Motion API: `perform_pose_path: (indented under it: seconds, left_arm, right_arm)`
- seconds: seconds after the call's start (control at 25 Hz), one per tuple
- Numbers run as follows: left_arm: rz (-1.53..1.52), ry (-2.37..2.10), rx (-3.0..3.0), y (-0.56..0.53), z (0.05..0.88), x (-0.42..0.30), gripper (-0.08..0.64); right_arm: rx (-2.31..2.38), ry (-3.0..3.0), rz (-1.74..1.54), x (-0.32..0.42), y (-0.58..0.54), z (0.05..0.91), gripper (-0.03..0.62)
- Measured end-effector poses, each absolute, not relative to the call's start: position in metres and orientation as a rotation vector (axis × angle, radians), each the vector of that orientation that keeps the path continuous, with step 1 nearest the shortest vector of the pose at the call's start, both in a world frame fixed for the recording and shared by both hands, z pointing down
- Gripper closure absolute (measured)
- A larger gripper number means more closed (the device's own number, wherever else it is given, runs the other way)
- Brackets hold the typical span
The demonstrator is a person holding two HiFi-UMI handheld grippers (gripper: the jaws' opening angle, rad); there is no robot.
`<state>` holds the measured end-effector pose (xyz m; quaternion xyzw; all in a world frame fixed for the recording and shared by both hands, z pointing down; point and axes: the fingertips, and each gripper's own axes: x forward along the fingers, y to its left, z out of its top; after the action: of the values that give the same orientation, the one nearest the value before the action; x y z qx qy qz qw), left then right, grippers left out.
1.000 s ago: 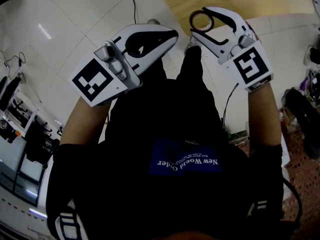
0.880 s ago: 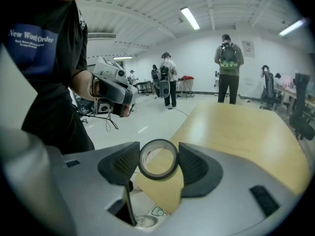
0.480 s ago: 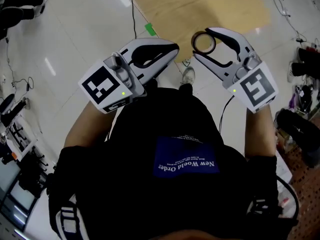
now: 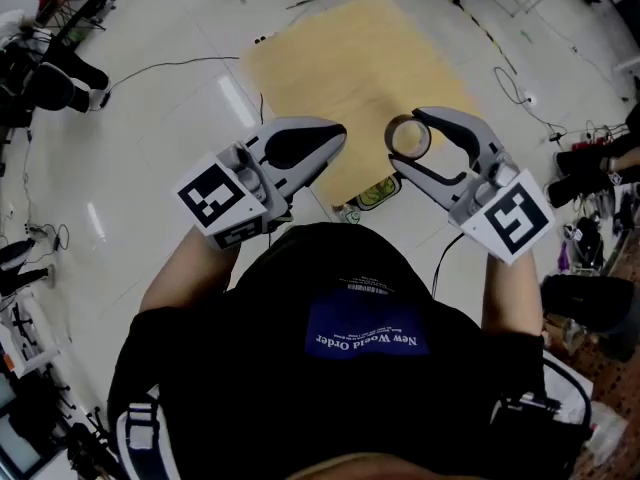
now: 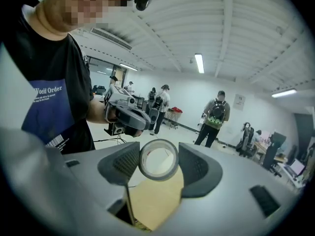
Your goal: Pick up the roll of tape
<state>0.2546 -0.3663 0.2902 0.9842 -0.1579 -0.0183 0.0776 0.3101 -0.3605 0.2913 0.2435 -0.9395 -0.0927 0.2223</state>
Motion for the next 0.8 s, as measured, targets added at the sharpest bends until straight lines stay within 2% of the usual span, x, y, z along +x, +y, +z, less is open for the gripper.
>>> perform_pose_path:
  seconds: [0.24,0.8]
  left_arm:
    - [-0.110,-0.473,3.006,-0.361,0.254,0.257,0.554]
    - [-0.122,-0.470,3.023,-0.348,0.235,0.252,0.554]
  right_arm:
    - [0.721,-2.584,-0.396,0.323,-0.348,0.245,0.354]
    - [0.765,-2.605,-0.511,0.332,-0.328,0.202,0.353]
